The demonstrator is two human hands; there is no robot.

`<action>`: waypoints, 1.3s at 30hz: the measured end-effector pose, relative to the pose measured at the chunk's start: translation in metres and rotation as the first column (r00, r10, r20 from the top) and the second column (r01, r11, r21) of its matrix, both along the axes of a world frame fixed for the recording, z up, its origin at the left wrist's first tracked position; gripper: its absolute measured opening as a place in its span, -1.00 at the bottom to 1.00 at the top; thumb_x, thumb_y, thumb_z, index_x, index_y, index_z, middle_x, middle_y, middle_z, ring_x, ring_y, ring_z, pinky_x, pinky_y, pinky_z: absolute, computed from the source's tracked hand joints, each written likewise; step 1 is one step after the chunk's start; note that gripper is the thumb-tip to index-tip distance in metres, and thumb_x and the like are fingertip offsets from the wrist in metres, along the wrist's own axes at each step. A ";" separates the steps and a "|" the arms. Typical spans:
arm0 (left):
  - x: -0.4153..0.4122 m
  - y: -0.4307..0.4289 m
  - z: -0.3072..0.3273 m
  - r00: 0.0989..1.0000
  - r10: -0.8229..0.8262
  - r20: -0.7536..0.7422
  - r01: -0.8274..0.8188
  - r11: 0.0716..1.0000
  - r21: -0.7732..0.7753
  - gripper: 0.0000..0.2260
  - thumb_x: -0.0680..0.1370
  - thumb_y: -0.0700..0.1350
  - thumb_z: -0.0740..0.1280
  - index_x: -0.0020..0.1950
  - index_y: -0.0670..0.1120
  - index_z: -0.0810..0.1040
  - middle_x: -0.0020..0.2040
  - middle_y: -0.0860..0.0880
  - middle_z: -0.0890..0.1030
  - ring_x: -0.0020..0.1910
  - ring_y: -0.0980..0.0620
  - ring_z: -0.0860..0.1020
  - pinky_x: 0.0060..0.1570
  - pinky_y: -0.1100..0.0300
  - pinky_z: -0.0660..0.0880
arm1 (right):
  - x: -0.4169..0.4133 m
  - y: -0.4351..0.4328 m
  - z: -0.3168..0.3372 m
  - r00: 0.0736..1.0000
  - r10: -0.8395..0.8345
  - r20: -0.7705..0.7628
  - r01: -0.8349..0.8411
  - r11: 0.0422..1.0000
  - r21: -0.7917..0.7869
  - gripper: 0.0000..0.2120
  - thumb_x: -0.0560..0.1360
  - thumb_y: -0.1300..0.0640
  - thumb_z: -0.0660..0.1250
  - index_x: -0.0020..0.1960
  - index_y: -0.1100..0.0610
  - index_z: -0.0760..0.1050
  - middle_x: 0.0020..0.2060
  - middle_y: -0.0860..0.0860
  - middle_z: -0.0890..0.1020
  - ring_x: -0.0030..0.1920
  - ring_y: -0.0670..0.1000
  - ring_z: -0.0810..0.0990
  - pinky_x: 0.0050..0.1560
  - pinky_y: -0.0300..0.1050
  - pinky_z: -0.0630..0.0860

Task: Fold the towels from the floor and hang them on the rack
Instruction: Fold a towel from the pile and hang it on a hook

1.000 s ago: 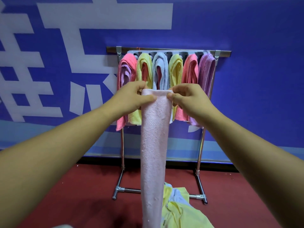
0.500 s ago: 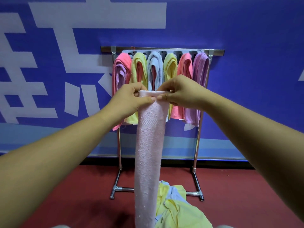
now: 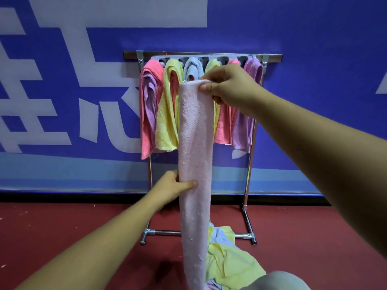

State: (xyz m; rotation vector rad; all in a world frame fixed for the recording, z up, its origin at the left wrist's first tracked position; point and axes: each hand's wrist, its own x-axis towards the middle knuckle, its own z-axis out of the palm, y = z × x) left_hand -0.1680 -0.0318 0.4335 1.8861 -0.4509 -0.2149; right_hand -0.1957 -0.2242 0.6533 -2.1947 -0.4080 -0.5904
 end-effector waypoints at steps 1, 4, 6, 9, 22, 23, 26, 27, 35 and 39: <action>-0.002 -0.003 -0.008 1.000 -0.003 -0.006 0.003 0.999 0.051 -0.68 0.44 -0.04 0.53 0.13 -0.12 0.62 -0.04 0.04 0.71 -0.07 0.16 0.67 -0.05 0.29 0.59 | 0.002 0.000 0.001 1.000 0.003 0.005 -0.003 0.999 0.047 -0.90 0.57 0.23 0.36 -0.02 0.21 0.65 -0.30 0.06 0.54 -0.33 -0.06 0.45 -0.30 -0.17 0.40; -0.004 -0.008 -0.030 0.998 -0.001 -0.062 0.008 0.995 0.102 -0.76 0.44 -0.04 0.53 0.05 -0.08 0.63 -0.11 0.07 0.71 -0.13 0.18 0.67 -0.15 0.29 0.59 | 0.013 -0.008 0.003 0.998 -0.061 0.013 0.058 0.987 0.151 -0.92 0.56 0.23 0.36 -0.06 0.17 0.64 -0.37 -0.02 0.53 -0.36 -0.08 0.45 -0.30 -0.17 0.40; 0.002 -0.003 -0.036 0.993 0.015 -0.116 -0.013 1.000 0.024 -0.75 0.42 -0.06 0.56 0.03 -0.11 0.66 -0.08 -0.01 0.73 -0.05 0.05 0.69 0.04 0.09 0.62 | 0.022 -0.021 0.001 0.983 -0.184 0.017 0.179 0.971 0.162 -0.92 0.52 0.21 0.37 -0.11 0.18 0.62 -0.42 -0.04 0.49 -0.39 -0.10 0.44 -0.29 -0.16 0.39; 0.016 0.013 -0.023 0.972 -0.043 -0.229 -0.005 0.978 -0.207 -0.66 0.33 -0.06 0.55 0.04 -0.18 0.68 0.02 -0.15 0.71 0.02 -0.09 0.65 0.08 0.04 0.55 | 0.031 -0.045 -0.009 0.908 -0.419 0.003 0.419 0.908 0.019 -0.80 0.46 0.15 0.31 -0.16 0.29 0.59 -0.37 0.08 0.50 -0.32 0.01 0.45 -0.27 -0.12 0.36; 0.035 0.016 0.139 0.966 -0.131 -0.221 0.058 0.950 -0.308 -0.65 0.39 -0.11 0.49 0.17 -0.11 0.65 0.02 -0.17 0.69 -0.08 -0.06 0.65 0.10 -0.01 0.55 | 0.031 -0.053 -0.109 0.635 -0.451 -0.627 0.124 0.861 -0.494 -0.81 0.45 0.29 0.42 0.01 0.38 0.65 -0.34 0.17 0.69 -0.40 0.07 0.66 -0.23 -0.04 0.68; 0.031 0.011 0.146 0.963 -0.153 -0.222 0.084 0.953 -0.291 -0.70 0.41 -0.11 0.47 0.13 -0.09 0.67 -0.02 -0.15 0.70 -0.11 -0.05 0.65 0.09 -0.01 0.54 | 0.033 -0.050 -0.108 0.699 -0.419 -0.580 0.145 0.877 -0.459 -0.81 0.46 0.27 0.38 0.00 0.37 0.65 -0.30 0.18 0.70 -0.33 0.11 0.68 -0.17 0.00 0.68; 0.024 -0.002 0.157 0.950 -0.229 -0.214 0.174 0.953 -0.246 -0.77 0.49 -0.12 0.41 0.14 -0.06 0.65 -0.04 -0.12 0.71 -0.13 -0.04 0.66 -0.05 0.08 0.60 | 0.033 -0.039 -0.092 0.849 0.076 -0.523 0.041 0.977 0.209 -0.67 0.59 0.01 0.32 0.15 0.25 0.62 0.00 0.14 0.70 0.01 0.13 0.66 0.16 0.05 0.58; 0.021 -0.007 0.160 0.943 -0.255 -0.212 0.204 0.950 -0.237 -0.79 0.53 -0.13 0.38 0.15 -0.06 0.64 -0.03 -0.12 0.71 -0.13 -0.04 0.67 -0.09 0.10 0.61 | 0.029 -0.035 -0.083 0.811 0.305 -0.499 -0.055 0.889 0.454 -0.60 0.62 -0.06 0.27 0.26 0.23 0.57 0.10 0.14 0.68 0.11 0.14 0.64 0.25 0.06 0.52; 0.022 -0.019 0.171 0.926 -0.309 -0.219 0.290 0.950 -0.114 -0.64 0.51 -0.08 0.41 0.28 -0.13 0.59 0.19 -0.13 0.65 0.11 -0.09 0.63 0.09 0.06 0.52 | -0.008 -0.030 -0.053 0.828 0.375 -0.418 -0.163 0.873 0.461 -0.87 0.60 0.24 0.32 -0.05 0.29 0.58 -0.25 0.10 0.69 -0.23 0.02 0.67 -0.20 -0.15 0.59; 0.019 -0.021 0.165 0.939 -0.280 -0.200 0.284 0.959 -0.010 -0.56 0.49 0.01 0.43 0.23 -0.28 0.57 0.05 -0.15 0.66 -0.08 -0.03 0.62 -0.15 0.14 0.57 | -0.013 -0.046 -0.041 0.908 0.267 -0.324 -0.065 0.852 0.520 -0.92 0.56 0.26 0.34 -0.09 0.27 0.52 -0.30 0.12 0.61 -0.28 0.08 0.59 -0.29 -0.14 0.54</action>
